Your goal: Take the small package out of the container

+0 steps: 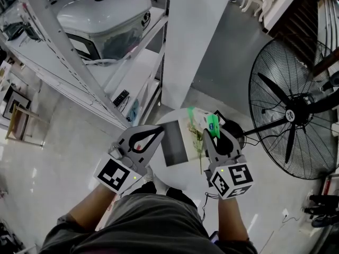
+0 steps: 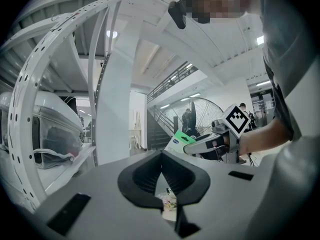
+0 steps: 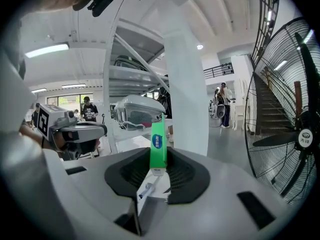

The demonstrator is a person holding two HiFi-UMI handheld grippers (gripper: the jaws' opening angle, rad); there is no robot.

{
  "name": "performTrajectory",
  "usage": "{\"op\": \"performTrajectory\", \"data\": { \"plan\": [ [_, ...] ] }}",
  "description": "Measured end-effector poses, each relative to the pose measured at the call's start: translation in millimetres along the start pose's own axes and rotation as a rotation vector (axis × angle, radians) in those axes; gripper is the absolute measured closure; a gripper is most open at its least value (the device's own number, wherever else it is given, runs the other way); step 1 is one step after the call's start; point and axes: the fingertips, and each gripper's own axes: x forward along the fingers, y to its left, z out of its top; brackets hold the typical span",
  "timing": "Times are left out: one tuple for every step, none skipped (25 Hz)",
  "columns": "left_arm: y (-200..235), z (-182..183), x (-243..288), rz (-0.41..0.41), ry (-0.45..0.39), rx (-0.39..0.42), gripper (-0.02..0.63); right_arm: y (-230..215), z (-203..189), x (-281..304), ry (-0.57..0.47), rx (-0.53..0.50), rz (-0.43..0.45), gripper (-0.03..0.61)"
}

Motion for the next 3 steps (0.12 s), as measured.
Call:
{"op": "performTrajectory", "data": {
  "plan": [
    [-0.3, -0.8, 1.1, -0.003, 0.0, 0.001, 0.598, -0.4, -0.5, 0.6, 0.001, 0.0, 0.0, 0.479],
    [-0.6, -1.6, 2.2, -0.005, 0.0, 0.002, 0.598, -0.9, -0.9, 1.1, 0.002, 0.0, 0.0, 0.479],
    [-1.0, -2.4, 3.3, -0.008, 0.001, 0.003, 0.598, -1.3, -1.4, 1.6, 0.003, -0.001, 0.0, 0.479]
  ]
}}
